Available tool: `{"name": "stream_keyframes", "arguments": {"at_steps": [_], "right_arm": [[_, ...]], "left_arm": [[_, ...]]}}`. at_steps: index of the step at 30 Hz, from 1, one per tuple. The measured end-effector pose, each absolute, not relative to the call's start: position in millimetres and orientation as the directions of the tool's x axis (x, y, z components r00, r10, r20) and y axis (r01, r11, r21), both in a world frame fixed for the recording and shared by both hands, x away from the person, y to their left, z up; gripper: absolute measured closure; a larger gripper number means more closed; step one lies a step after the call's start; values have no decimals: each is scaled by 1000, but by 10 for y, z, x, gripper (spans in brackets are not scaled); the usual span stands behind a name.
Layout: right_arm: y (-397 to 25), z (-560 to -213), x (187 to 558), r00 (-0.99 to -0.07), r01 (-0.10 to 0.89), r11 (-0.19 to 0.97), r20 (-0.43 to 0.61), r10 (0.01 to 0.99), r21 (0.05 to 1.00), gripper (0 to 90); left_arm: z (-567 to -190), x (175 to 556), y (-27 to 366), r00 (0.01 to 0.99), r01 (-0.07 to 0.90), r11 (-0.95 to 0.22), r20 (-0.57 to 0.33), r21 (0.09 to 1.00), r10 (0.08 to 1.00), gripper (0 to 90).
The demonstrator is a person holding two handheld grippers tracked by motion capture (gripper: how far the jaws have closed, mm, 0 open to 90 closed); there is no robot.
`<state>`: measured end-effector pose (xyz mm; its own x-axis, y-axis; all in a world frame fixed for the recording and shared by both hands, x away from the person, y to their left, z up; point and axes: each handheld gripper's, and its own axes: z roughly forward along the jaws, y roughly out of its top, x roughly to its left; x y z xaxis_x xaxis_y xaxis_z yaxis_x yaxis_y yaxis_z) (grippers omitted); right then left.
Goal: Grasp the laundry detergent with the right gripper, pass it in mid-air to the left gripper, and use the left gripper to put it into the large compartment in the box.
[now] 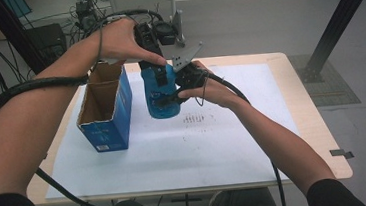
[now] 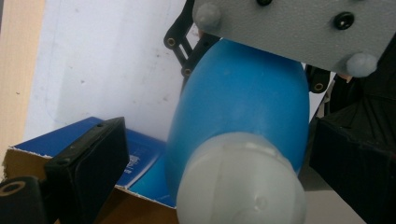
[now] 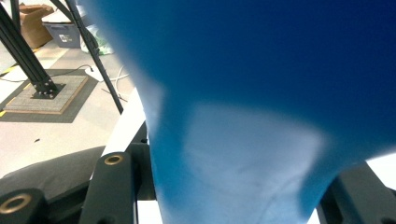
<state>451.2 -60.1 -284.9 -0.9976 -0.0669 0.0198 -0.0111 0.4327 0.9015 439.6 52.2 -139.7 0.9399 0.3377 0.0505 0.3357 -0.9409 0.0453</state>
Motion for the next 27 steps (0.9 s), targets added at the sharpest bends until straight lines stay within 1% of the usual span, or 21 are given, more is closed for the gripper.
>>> {"name": "stream_keyframes", "arguments": {"at_steps": [27], "right_arm": [[-583,-2834,4511,-998,-8,425,22,-66,905,437]], "left_arm": [[-1483,4380,517,946,321,-947,47,24,321,52]]}}
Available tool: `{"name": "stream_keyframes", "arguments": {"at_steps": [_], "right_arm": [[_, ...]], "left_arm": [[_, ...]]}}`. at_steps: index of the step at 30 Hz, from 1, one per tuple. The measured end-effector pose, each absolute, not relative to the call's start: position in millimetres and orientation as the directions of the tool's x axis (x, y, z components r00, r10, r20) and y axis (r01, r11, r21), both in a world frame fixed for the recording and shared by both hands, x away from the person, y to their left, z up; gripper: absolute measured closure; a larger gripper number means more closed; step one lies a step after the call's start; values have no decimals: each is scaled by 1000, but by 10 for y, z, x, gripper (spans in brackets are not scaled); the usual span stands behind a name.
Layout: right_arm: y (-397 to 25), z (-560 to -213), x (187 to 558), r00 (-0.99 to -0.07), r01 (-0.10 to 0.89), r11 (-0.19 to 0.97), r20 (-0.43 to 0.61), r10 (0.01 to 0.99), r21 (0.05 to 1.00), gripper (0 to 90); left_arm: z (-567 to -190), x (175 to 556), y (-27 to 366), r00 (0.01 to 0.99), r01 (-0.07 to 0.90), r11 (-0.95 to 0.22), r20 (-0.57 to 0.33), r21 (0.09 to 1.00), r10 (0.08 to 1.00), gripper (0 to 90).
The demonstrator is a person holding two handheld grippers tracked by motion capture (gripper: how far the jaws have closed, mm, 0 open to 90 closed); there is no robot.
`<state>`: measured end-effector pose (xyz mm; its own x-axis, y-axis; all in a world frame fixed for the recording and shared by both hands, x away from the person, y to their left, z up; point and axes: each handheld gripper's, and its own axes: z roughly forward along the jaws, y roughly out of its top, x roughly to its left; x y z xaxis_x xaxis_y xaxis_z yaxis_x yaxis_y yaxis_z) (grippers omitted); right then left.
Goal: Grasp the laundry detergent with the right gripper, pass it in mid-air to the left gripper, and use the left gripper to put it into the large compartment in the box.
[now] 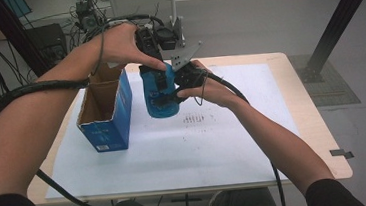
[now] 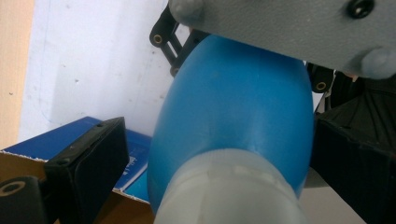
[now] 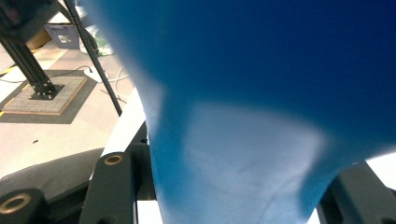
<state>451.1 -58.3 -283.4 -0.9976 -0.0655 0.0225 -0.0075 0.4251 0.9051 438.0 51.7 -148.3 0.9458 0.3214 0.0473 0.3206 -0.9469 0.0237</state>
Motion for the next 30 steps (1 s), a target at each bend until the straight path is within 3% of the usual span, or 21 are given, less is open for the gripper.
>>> {"name": "stream_keyframes", "arguments": {"at_steps": [30], "right_arm": [[-577,-2823,4501,-998,-7,421,23,-65,907,437]], "left_arm": [[-1467,4366,521,948,312,-950,64,26,313,53]]}}
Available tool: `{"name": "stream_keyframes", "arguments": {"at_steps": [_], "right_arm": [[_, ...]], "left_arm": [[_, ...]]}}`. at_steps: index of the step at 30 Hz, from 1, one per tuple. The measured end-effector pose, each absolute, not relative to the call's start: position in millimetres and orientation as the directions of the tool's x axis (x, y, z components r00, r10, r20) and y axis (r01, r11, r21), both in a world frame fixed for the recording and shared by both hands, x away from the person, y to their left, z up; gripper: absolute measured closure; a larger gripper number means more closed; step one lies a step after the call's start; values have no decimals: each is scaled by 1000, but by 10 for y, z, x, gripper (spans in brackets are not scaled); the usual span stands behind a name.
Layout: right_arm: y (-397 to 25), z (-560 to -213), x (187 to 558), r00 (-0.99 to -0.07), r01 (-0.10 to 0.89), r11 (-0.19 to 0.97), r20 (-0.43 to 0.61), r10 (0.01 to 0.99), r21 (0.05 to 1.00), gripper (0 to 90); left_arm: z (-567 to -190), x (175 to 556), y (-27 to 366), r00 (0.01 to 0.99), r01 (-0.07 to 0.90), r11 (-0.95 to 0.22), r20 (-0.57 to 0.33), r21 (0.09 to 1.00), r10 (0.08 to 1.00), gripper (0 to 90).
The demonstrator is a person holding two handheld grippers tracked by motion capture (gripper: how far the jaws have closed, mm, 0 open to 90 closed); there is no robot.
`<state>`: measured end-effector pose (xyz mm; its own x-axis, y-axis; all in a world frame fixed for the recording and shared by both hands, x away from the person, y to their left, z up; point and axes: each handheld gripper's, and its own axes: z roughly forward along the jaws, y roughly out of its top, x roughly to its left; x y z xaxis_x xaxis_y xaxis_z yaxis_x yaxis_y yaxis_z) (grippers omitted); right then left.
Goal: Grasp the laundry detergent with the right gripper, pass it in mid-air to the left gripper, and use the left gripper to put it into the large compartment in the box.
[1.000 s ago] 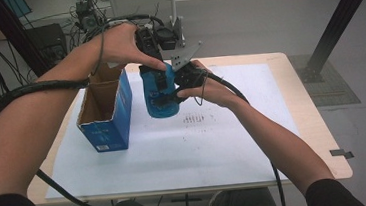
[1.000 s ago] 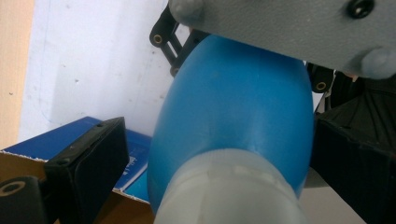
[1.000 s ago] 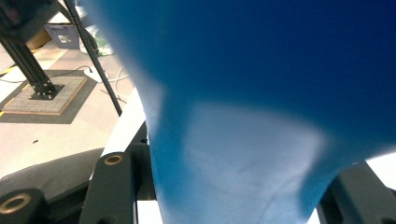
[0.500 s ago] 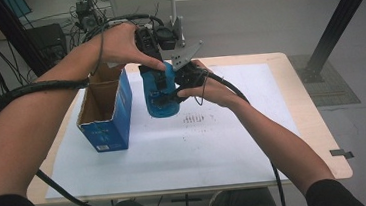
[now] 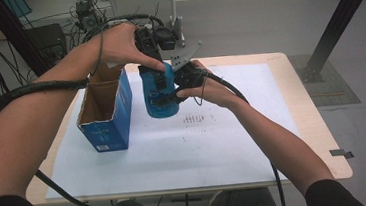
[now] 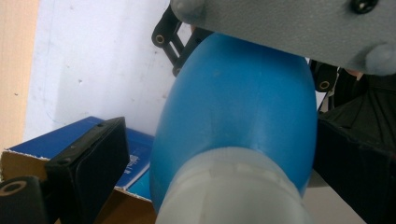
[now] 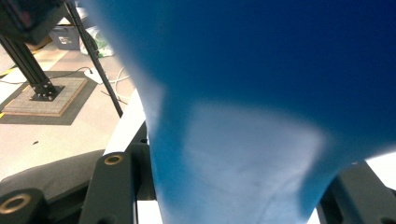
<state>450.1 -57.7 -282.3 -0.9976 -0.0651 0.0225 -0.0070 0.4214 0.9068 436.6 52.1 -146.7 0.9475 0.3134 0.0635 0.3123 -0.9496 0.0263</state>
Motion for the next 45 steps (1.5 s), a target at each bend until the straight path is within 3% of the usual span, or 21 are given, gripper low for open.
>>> {"name": "stream_keyframes", "arguments": {"at_steps": [45], "right_arm": [[-592,-2807,4493,-998,-10,423,20,-67,906,437]], "left_arm": [[-1452,4352,515,950,297,-954,87,30,299,54]]}}
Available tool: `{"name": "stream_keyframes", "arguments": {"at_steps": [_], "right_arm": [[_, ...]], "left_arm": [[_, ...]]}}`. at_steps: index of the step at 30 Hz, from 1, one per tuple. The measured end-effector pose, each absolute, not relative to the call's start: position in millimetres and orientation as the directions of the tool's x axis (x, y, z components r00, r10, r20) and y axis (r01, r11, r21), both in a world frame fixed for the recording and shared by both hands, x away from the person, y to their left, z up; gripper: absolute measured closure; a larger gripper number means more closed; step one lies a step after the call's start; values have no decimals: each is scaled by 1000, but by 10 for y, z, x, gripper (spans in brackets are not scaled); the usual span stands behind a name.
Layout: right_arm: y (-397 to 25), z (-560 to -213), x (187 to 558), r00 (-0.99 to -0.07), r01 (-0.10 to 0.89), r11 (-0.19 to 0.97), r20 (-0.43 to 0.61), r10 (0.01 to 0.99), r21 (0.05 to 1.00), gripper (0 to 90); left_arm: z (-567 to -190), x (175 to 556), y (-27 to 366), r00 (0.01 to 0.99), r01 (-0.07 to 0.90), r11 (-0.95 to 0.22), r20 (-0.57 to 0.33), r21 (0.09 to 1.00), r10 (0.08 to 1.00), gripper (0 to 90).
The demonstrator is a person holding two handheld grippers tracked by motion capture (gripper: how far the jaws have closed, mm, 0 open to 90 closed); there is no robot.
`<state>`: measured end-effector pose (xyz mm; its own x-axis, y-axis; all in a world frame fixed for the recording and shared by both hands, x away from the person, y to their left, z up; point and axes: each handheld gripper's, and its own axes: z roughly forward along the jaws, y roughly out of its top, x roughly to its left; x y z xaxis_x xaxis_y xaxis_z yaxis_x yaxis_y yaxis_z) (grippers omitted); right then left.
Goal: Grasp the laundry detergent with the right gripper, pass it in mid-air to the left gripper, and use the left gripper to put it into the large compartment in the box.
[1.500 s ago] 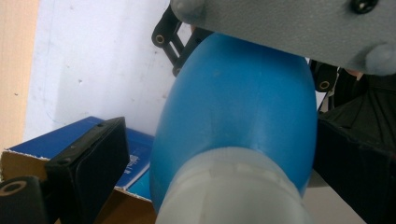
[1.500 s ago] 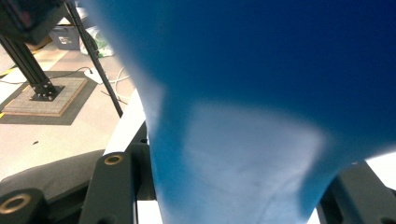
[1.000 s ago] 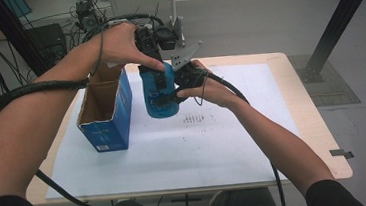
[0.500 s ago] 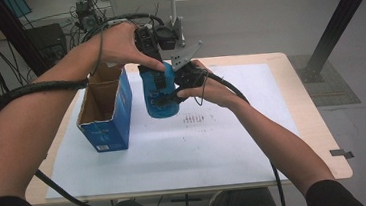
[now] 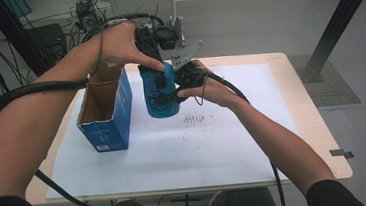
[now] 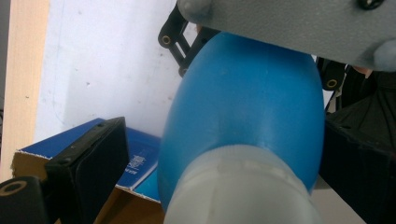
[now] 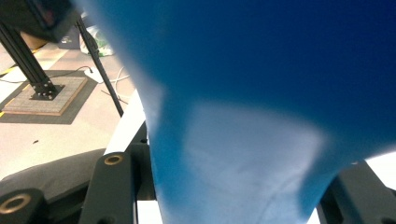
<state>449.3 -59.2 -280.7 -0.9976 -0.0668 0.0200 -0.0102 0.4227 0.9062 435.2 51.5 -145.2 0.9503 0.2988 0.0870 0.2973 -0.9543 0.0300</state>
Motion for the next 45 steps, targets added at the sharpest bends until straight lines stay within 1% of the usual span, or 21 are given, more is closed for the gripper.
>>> {"name": "stream_keyframes", "arguments": {"at_steps": [19,27,29,31,36,41,45], "right_arm": [[-594,-2798,4490,-998,-15,420,15,-68,907,436],[-603,-2788,4486,-998,-15,418,14,-68,908,436],[-602,-2788,4485,-998,-17,418,13,-69,908,436],[-600,-2788,4483,-997,-19,419,12,-71,908,436],[-597,-2788,4477,-997,-25,421,7,-74,907,436],[-597,-2789,4480,-997,-39,424,-10,-72,905,436],[-597,-2792,4472,-997,-27,423,5,-76,906,435]], "left_arm": [[-1441,4333,514,949,296,-954,98,34,298,56],[-1450,4332,510,952,286,-958,103,29,288,74],[-1451,4330,503,954,281,-959,99,29,282,94],[-1451,4325,499,955,276,-961,100,31,278,156],[-1450,4324,492,956,274,-961,98,24,275,245],[-1458,4316,494,960,269,-963,78,25,270,306],[-1462,4308,498,961,268,-963,69,30,269,348]]}}
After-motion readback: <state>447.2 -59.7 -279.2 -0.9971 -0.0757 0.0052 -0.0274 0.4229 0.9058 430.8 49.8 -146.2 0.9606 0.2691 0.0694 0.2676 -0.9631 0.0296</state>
